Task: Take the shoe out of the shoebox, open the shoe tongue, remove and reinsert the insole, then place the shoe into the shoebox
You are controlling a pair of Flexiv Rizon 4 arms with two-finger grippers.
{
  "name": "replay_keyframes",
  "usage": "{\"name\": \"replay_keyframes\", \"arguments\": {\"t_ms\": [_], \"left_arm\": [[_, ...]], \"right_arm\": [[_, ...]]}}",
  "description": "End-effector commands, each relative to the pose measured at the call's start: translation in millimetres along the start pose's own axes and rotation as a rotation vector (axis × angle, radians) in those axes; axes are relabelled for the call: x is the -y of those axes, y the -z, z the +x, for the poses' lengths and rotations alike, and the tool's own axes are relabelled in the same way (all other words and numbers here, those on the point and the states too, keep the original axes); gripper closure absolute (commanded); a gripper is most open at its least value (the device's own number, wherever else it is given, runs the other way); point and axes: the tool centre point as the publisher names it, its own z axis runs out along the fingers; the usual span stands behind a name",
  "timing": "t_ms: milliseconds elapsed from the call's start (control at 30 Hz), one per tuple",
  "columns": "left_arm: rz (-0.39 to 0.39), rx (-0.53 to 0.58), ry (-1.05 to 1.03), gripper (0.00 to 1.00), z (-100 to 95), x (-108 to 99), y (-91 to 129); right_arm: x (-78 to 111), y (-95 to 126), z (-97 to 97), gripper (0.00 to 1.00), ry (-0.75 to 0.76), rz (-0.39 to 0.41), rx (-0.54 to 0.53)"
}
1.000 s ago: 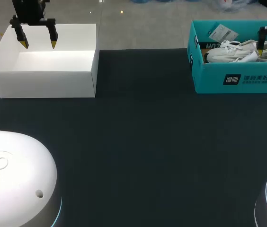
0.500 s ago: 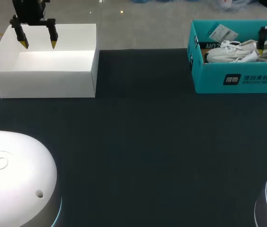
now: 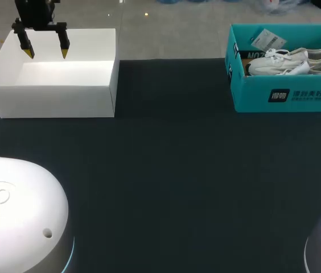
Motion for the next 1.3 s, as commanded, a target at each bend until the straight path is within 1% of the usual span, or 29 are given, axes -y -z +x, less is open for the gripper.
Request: {"name": "replay_keyframes", "arguments": {"t_ms": [33, 200, 300, 467, 600, 767, 800, 833, 900, 933, 1033, 1100, 1133, 1200, 1233, 1300], "left_arm": [[0.0, 0.0, 0.0, 0.0, 0.0, 0, 0], [0.0, 0.0, 0.0, 0.0, 0.0, 0, 0], [0.0, 0.0, 0.0, 0.0, 0.0, 0, 0], [0.0, 0.0, 0.0, 0.0, 0.0, 0, 0], [0.0, 0.0, 0.0, 0.0, 0.0, 0, 0], [0.0, 0.0, 0.0, 0.0, 0.0, 0, 0], [0.0, 0.0, 0.0, 0.0, 0.0, 0, 0], [0.0, 0.0, 0.0, 0.0, 0.0, 0, 0], [0.0, 0.0, 0.0, 0.0, 0.0, 0, 0], [0.0, 0.0, 0.0, 0.0, 0.0, 0, 0], [0.0, 0.0, 0.0, 0.0, 0.0, 0, 0], [0.0, 0.0, 0.0, 0.0, 0.0, 0, 0], [0.0, 0.0, 0.0, 0.0, 0.0, 0, 0], [0.0, 0.0, 0.0, 0.0, 0.0, 0, 0], [0.0, 0.0, 0.0, 0.0, 0.0, 0, 0], [0.0, 0.0, 0.0, 0.0, 0.0, 0, 0]], "right_arm": [[-11.0, -12, 3.1, 0.0, 0.025, 0.031, 0.003], [-1.9, -16, 7.0, 0.0, 0.049, 0.028, 0.012], [3.0, -24, 5.3, 0.0, 0.046, 0.035, 0.004], [12.1, -36, 1.1, 0.0, 0.032, 0.02, -0.007], [14.0, -44, 3.2, 0.0, 0.028, -0.008, 0.0], [12.4, -57, 6.3, 0.0, 0.008, 0.017, 0.004], [11.7, -59, 6.4, 0.1, 0.006, 0.021, 0.005], [11.3, -59, 6.8, 0.33, 0.005, 0.023, 0.005], [9.9, -62, 7.5, 0.52, 0.003, 0.031, 0.009], [9.1, -63, 7.7, 0.56, 0.003, 0.035, 0.01], [6.0, -67, 7.1, 0.62, -0.002, 0.044, 0.023], [3.4, -70, 5.4, 0.71, -0.011, 0.051, 0.032], [2.3, -71, 4.5, 0.77, -0.014, 0.054, 0.038], [0.8, -72, 2.9, 0.97, -0.021, 0.063, 0.043], [0.6, -73, 2.4, 1.0, -0.023, 0.066, 0.049], [0.3, -73, 1.1, 1.0, -0.029, 0.074, 0.054]]}}
